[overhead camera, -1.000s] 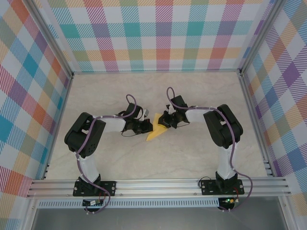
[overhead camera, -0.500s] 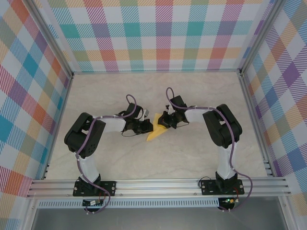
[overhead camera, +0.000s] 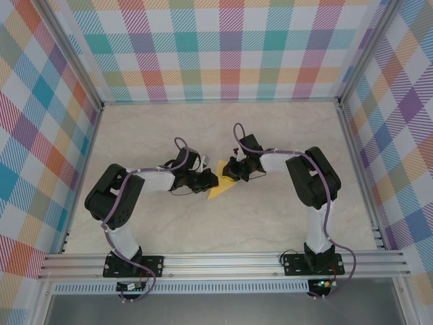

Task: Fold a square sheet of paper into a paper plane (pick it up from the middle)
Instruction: Fourth fold the wing at the center of the table.

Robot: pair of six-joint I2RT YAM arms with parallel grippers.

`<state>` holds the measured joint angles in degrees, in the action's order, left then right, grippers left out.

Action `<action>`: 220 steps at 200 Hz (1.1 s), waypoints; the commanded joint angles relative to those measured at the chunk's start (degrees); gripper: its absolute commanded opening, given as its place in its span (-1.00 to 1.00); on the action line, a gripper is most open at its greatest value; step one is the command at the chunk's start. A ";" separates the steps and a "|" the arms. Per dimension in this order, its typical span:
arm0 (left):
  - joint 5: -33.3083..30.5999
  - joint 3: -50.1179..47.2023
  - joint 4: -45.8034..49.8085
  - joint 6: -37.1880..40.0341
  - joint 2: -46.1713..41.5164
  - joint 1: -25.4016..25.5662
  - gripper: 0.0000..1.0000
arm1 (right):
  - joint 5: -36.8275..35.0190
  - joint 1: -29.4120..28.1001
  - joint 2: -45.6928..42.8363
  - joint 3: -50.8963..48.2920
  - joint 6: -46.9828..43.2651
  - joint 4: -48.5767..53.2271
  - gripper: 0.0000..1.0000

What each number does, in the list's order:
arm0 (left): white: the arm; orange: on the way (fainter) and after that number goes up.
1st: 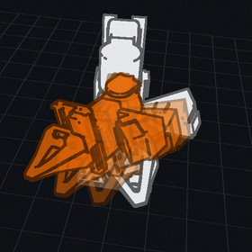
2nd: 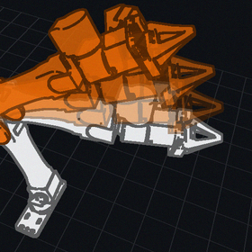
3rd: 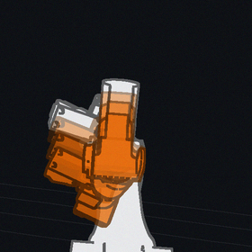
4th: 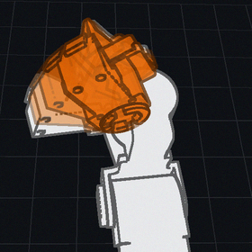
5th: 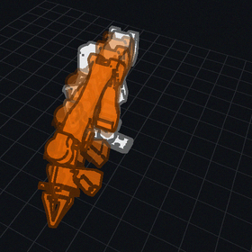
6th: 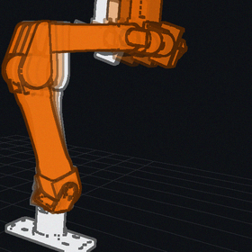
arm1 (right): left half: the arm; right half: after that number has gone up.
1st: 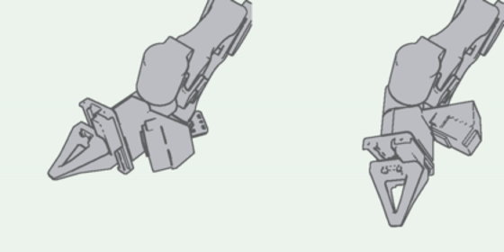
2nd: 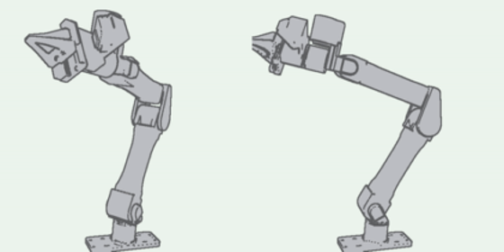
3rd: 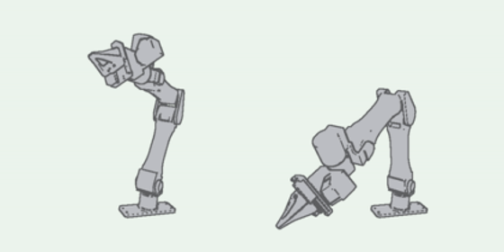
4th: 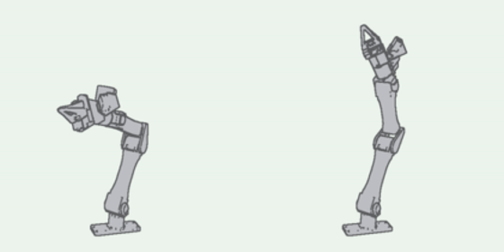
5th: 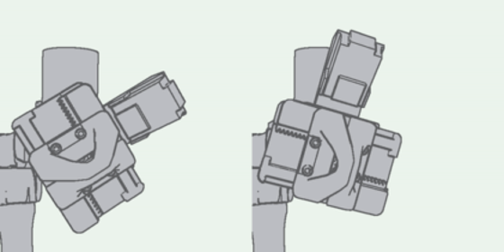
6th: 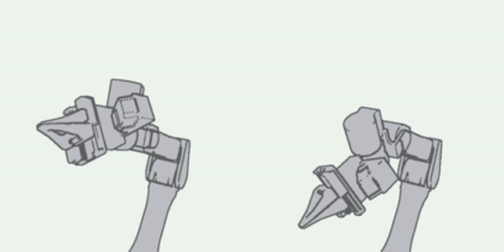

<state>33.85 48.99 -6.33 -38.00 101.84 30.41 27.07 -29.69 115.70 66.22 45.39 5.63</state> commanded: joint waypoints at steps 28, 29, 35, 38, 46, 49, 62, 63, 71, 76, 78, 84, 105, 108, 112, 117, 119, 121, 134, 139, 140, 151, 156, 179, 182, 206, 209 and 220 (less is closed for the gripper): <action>0.19 4.58 7.70 2.05 3.82 2.27 -0.79 | -6.41 -0.19 4.13 -0.63 -1.44 5.99 -0.91; 0.14 4.60 7.72 2.05 3.85 2.28 -0.79 | -6.41 -0.19 4.16 -0.59 -1.44 5.98 -0.91; 0.25 4.62 7.84 2.05 4.15 2.36 -0.79 | -6.50 -0.19 4.22 -0.56 -1.44 6.13 -0.90; 0.26 4.62 7.90 2.01 4.30 2.37 -0.79 | -6.52 -0.20 4.22 -0.61 -1.44 6.14 -0.90; 0.15 4.64 8.26 2.02 4.50 2.37 -0.80 | -6.59 -0.20 4.31 -0.47 -1.37 6.22 -0.91; 0.00 4.62 8.46 2.12 4.50 2.39 -0.81 | -6.59 -0.12 4.33 -0.47 -1.36 6.24 -0.91; -1.13 4.62 9.63 2.75 4.27 2.37 -0.81 | -6.68 -0.19 4.44 -0.47 -1.37 6.25 -0.91; -1.23 4.62 9.74 2.80 4.21 2.37 -0.81 | -6.68 -0.19 4.44 -0.47 -1.36 6.29 -0.91; -1.79 4.60 10.31 3.17 4.00 2.37 -0.81 | -6.75 -0.19 4.44 -0.47 -1.37 6.45 -0.91; -1.82 4.52 10.41 3.25 3.98 2.37 -0.81 | -6.77 -0.15 4.43 -0.39 -1.36 6.42 -0.91; -1.85 4.40 10.45 3.21 3.93 2.37 -0.81 | -6.77 -0.18 4.49 -0.39 -1.36 6.48 -0.91; -1.93 4.37 10.50 3.19 3.89 2.37 -0.81 | -6.77 -0.19 4.47 -0.39 -1.36 6.53 -0.91; -2.08 3.71 10.61 3.29 4.04 2.37 -0.81 | -7.02 -0.19 4.62 -0.30 -1.40 6.81 -0.91; -2.31 3.61 10.63 3.41 4.06 2.41 -0.81 | -7.03 -0.19 4.62 -0.22 -1.41 6.81 -0.91; -2.41 3.49 10.64 3.45 4.13 2.37 -0.81 | -7.03 -0.19 4.67 -0.21 -1.39 6.84 -0.91; -2.50 3.33 10.57 3.45 4.15 2.37 -0.82 | -7.03 -0.19 4.70 -0.21 -1.44 6.87 -0.91; -2.52 3.29 10.60 3.39 4.15 2.37 -0.81 | -7.03 -0.23 4.71 -0.21 -1.44 6.92 -0.91; -2.55 3.19 10.49 3.40 4.11 2.35 -0.82 | -7.10 -0.20 4.71 -0.14 -1.44 6.96 -0.91; -2.51 2.61 10.26 3.32 4.16 2.37 -0.82 | -7.21 -0.19 4.86 -0.08 -1.46 7.20 -0.91; -2.54 2.36 9.99 3.21 4.07 2.37 -0.82 | -7.27 -0.19 4.93 -0.04 -1.49 7.30 -0.91; -2.50 2.31 9.91 3.16 3.98 2.37 -0.82 | -7.28 -0.19 4.95 -0.03 -1.46 7.34 -0.91; -2.46 1.48 9.16 2.82 3.67 2.37 -0.82 | -7.29 -0.19 5.13 0.05 -1.45 7.54 -0.91; -2.47 1.04 8.83 2.64 3.42 2.37 -0.82 | -7.29 -0.20 5.09 0.07 -1.42 7.59 -0.91; -1.82 -0.67 7.14 1.85 2.36 2.37 -0.81 | -7.62 -0.19 5.18 0.22 -1.44 7.90 -0.91; -1.62 -0.94 6.87 1.64 2.25 2.37 -0.81 | -7.64 -0.19 5.20 0.23 -1.48 7.93 -0.91; -0.37 -2.80 4.13 0.32 1.88 2.38 -0.81 | -7.82 -0.19 5.17 0.32 -1.53 8.23 -0.92; -0.28 -2.78 3.80 0.26 1.80 2.37 -0.81 | -7.82 -0.19 5.30 0.32 -1.53 8.20 -0.92; -0.27 -2.29 3.73 0.28 1.16 2.28 -0.81 | -7.99 -0.19 5.36 0.27 -1.61 8.30 -0.92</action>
<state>32.56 48.51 -5.13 -36.62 104.33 32.40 27.05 -29.69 116.33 67.81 44.56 8.23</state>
